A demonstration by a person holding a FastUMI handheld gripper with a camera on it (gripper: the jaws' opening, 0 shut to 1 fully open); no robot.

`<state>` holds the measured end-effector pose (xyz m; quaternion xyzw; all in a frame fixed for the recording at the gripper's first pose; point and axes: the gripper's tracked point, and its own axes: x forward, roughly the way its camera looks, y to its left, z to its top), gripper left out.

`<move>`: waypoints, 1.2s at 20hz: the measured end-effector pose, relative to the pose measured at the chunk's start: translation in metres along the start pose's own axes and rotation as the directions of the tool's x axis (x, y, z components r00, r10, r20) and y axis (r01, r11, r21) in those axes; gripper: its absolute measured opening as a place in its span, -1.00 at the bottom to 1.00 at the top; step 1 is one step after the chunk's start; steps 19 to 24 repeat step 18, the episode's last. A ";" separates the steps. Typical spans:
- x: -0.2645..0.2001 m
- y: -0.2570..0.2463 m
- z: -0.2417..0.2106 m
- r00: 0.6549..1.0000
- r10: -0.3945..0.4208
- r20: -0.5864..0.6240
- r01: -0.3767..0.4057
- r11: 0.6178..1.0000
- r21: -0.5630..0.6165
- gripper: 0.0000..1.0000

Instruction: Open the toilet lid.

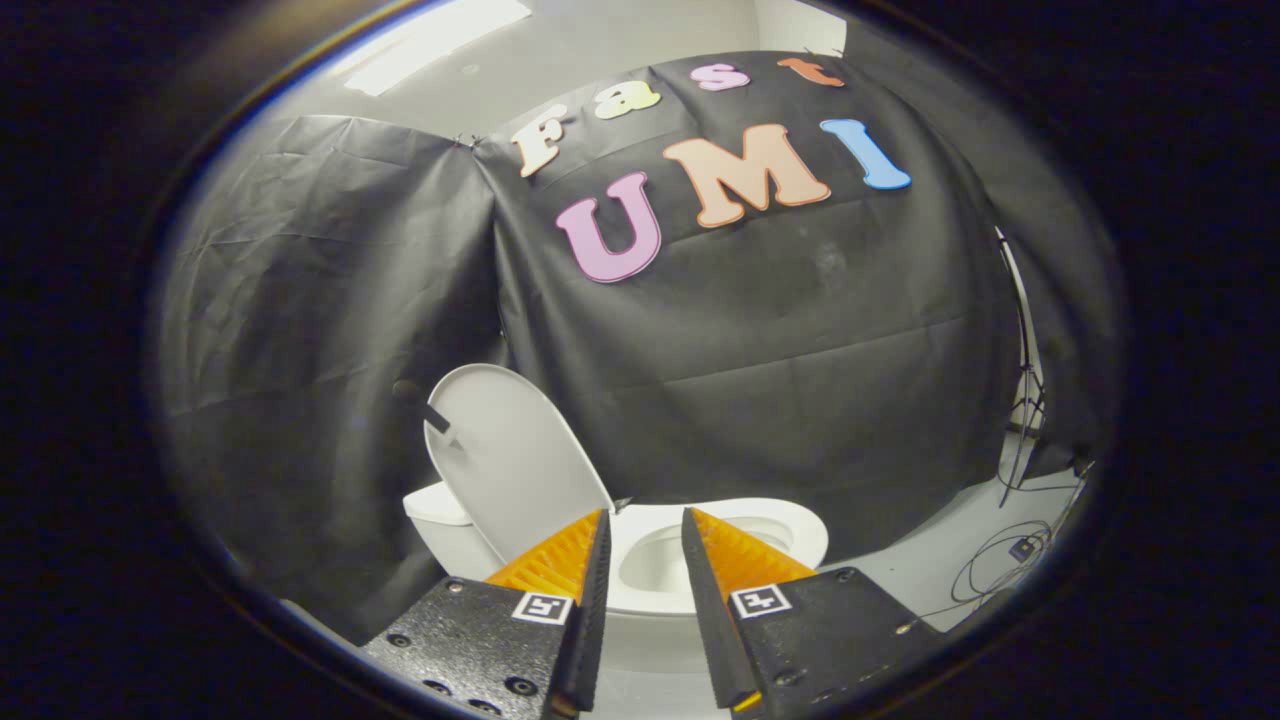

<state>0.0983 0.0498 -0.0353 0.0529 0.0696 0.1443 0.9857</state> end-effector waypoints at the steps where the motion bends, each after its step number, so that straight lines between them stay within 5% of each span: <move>1: 0.001 -0.003 0.002 1.000 -0.015 0.004 0.015 1.000 0.009 -0.14; 8: -0.001 -0.020 -0.004 0.994 -0.108 -0.005 0.109 0.993 0.036 -0.13; 24: -0.011 -0.026 0.012 0.986 -0.140 0.085 0.138 0.990 0.030 -0.20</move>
